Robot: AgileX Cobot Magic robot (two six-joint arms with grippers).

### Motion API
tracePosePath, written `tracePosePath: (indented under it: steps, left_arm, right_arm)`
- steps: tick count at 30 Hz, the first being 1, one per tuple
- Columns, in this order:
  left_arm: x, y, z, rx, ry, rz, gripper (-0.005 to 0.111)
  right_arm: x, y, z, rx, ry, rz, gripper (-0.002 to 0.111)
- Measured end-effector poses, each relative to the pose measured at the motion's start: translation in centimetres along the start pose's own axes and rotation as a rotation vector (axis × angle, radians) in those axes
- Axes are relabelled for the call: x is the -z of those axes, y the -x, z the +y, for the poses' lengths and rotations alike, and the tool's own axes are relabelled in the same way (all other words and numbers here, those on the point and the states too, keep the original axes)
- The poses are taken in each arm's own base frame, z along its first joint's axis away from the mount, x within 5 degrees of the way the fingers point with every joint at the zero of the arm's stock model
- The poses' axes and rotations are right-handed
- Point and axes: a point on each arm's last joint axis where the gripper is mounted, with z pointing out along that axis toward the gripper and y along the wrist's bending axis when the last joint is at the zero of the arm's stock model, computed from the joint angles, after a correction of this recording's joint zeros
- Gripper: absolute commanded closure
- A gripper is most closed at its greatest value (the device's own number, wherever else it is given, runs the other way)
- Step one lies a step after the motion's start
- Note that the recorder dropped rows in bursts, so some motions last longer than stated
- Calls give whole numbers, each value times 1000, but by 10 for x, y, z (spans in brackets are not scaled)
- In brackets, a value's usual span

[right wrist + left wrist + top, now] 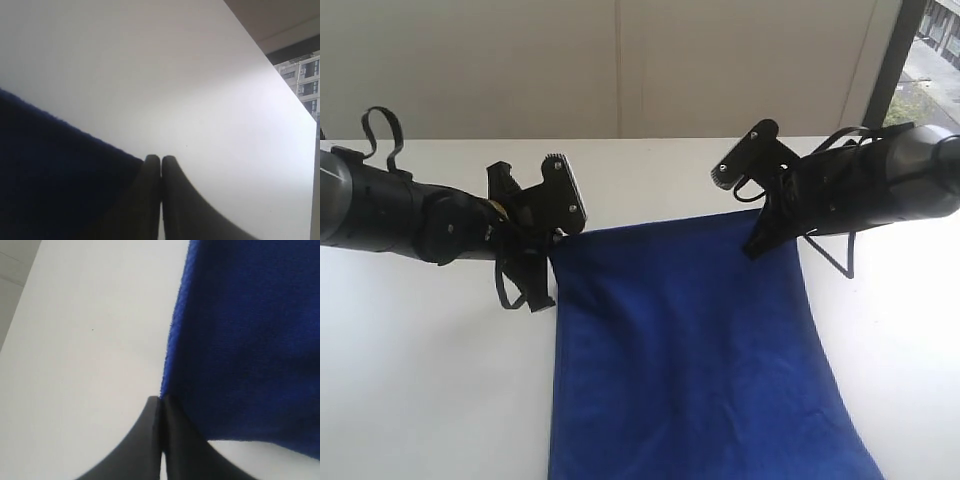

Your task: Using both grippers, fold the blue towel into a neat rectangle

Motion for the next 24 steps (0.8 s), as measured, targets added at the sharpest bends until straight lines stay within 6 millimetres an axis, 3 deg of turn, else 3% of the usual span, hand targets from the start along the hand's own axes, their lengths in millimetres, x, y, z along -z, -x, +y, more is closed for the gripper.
tracePosePath:
  steps: [15,21,24]
  left_arm:
    - [-14,-5,-4,-34,31,-15,107]
    - [-15,-6,-4,-43,34,-14,106]
    - [-15,-7,-4,-43,34,-12,99]
  right_arm:
    - [-25,-5,14,0,5,34,107]
    - [-29,-6,15,-21,-3,34,85]
    - [-32,-8,15,-23,-12,43,73]
